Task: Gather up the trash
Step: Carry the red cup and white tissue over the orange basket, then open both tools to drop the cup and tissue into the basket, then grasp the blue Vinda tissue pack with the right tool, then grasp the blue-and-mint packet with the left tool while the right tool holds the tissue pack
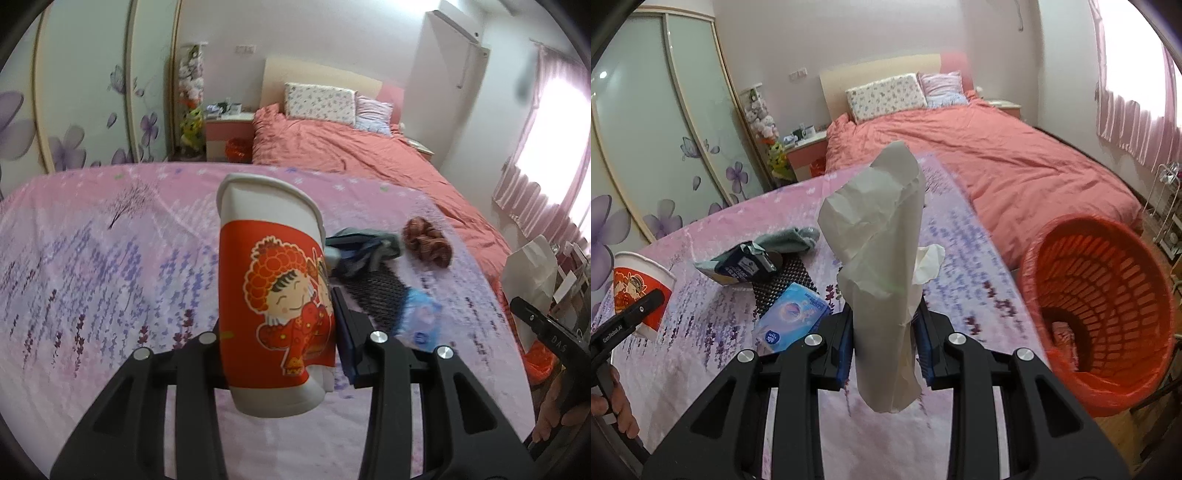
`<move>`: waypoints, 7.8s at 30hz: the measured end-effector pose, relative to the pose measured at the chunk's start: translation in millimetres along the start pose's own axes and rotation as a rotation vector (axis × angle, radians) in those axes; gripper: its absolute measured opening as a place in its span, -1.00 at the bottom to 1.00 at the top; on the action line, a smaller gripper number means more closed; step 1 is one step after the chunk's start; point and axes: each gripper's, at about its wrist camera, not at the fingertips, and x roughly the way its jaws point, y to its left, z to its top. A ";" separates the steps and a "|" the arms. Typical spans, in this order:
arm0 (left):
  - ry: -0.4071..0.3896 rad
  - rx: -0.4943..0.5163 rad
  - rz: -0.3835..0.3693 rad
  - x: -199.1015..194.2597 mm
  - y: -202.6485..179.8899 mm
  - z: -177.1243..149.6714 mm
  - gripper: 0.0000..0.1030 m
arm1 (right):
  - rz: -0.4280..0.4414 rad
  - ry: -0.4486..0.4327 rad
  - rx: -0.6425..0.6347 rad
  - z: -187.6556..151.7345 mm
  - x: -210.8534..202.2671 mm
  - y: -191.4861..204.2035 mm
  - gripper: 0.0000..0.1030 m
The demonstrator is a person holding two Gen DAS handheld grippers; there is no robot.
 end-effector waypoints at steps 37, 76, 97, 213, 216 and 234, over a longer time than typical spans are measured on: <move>0.066 0.378 -0.427 25.8 -336.3 -33.6 -0.23 | -0.190 -0.117 0.237 6.2 -51.5 -186.2 -0.43; 0.064 0.206 -0.016 69.7 -132.3 -15.1 0.36 | -0.129 -0.027 0.139 -9.7 -10.1 -120.2 0.42; 0.071 -0.012 0.148 47.0 48.4 -28.4 0.42 | 0.005 0.141 0.002 -15.2 81.2 90.7 0.42; 0.146 0.434 -0.013 79.2 -63.8 -36.9 0.59 | -0.053 0.143 -0.025 -32.9 68.6 20.9 0.17; 0.187 0.361 0.050 95.1 -59.3 -33.0 0.32 | -0.053 0.143 -0.026 -32.9 67.7 22.4 0.17; 0.162 0.076 0.144 87.1 23.1 -27.7 -0.03 | -0.055 0.146 -0.037 -28.3 70.1 27.6 0.20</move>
